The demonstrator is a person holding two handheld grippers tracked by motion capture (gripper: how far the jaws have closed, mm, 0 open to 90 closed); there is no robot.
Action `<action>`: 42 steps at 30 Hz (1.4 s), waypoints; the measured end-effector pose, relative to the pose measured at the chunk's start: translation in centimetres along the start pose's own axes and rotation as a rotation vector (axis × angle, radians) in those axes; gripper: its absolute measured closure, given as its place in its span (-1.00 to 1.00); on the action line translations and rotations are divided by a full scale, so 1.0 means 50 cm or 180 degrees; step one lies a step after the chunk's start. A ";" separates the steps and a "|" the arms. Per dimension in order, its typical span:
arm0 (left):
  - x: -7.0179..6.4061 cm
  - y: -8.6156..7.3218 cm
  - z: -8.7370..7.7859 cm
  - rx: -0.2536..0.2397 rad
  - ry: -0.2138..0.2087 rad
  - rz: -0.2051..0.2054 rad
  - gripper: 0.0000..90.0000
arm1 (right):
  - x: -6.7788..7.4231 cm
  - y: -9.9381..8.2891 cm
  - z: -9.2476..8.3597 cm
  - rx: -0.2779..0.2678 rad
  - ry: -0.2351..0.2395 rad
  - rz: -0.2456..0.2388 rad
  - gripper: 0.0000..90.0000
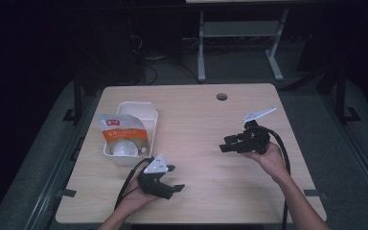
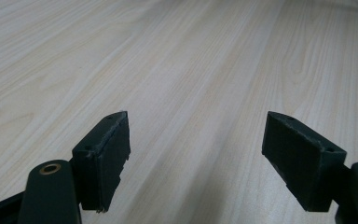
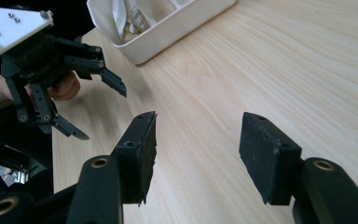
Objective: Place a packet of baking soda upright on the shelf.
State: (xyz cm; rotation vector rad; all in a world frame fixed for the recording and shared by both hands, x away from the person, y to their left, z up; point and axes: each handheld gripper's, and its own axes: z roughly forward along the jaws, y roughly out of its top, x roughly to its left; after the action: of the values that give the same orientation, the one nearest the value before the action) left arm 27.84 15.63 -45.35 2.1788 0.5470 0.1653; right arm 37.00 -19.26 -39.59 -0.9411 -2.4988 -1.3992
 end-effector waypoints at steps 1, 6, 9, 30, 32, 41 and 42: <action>0.000 0.000 -0.001 0.0000 0.0001 0.0004 -0.49 | -0.001 -0.003 -0.001 0.0001 -0.0005 -0.0003 0.01; -0.001 0.000 0.000 -0.0006 -0.0003 0.0019 -0.49 | -0.007 -0.020 -0.012 -0.0017 -0.0033 0.0057 0.01; -0.001 0.000 -0.001 -0.0016 0.0001 0.0022 -0.48 | -0.010 -0.032 -0.017 -0.0006 -0.0042 0.0092 0.01; -0.001 0.000 0.003 -0.0015 0.0013 0.0000 -0.49 | -0.016 -0.121 -0.060 -0.0123 -0.0092 0.0283 -0.01; -0.001 0.000 0.003 -0.0012 0.0013 0.0000 -0.49 | -0.016 -0.129 -0.065 -0.0147 -0.0094 0.0294 -0.02; -0.002 -0.001 0.003 -0.0002 0.0015 -0.0001 -0.49 | -0.014 -0.165 -0.086 -0.0161 -0.0162 0.0382 -0.04; -0.002 -0.001 0.003 -0.0001 0.0016 0.0000 -0.49 | -0.014 -0.169 -0.088 -0.0171 -0.0170 0.0378 -0.04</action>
State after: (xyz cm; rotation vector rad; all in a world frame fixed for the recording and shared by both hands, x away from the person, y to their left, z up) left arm 27.80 15.50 -45.45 2.1787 0.5498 0.1707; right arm 31.90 -26.31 -43.56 -1.1314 -2.4090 -1.4289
